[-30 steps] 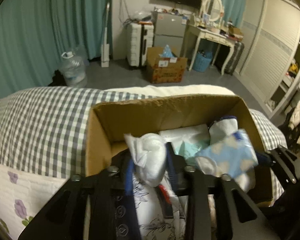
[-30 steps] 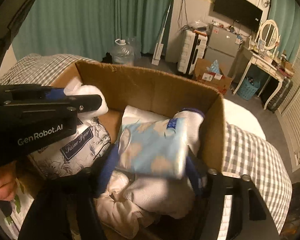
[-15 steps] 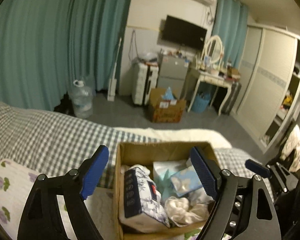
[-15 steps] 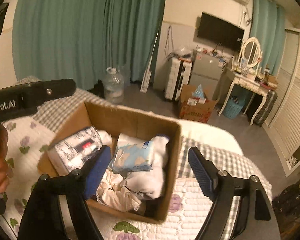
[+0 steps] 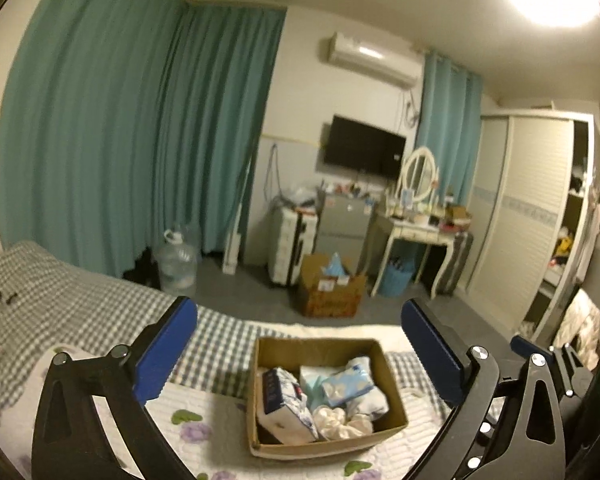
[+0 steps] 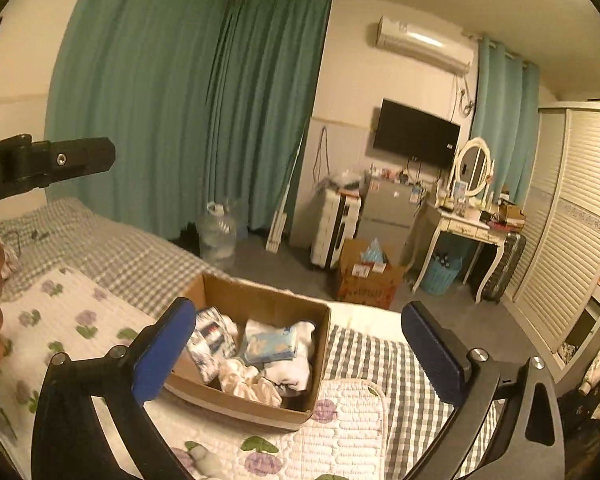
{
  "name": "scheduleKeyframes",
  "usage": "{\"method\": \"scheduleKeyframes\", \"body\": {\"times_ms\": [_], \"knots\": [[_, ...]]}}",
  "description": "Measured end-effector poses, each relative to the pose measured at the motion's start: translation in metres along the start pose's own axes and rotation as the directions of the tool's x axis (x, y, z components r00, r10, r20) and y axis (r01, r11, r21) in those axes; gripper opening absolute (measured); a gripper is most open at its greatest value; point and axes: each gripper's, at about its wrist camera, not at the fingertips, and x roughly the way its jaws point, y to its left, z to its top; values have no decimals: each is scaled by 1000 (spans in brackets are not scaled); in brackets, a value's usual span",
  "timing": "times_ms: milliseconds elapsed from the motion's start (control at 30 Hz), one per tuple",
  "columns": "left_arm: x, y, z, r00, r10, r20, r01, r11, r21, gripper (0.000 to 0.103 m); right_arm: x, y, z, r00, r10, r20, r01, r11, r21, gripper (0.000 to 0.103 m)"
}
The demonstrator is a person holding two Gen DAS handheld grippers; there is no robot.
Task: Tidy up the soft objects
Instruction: 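Open both grippers to drop the items into the box and withdraw, then move both grippers toward the remaining white socks on the quilt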
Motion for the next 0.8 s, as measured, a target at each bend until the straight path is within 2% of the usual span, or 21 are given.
{"method": "scheduleKeyframes", "body": {"times_ms": [133, 267, 533, 600, 800], "knots": [[-22, 1, 5, 1000, -18, 15, 18, 1000, 12, 103, -35, 2, 6, 998, 8, 57, -10, 999, 30, 103], [-42, 0, 8, 998, -58, 10, 58, 998, -25, 103, -69, -2, 12, 993, 21, 117, -28, 998, 63, 103], [-57, 7, 5, 999, -29, 44, 30, 999, -35, 103, -104, -5, 11, 987, -37, 157, 29, 998, 50, 103], [-56, 7, -1, 999, -24, 42, 26, 999, -34, 103, -101, -5, 6, 987, -66, 149, 59, 997, 50, 103], [-44, -2, -23, 1000, 15, 24, -17, 998, 55, 103, -80, -3, -8, 997, -50, 60, 48, 998, 28, 103]]}}
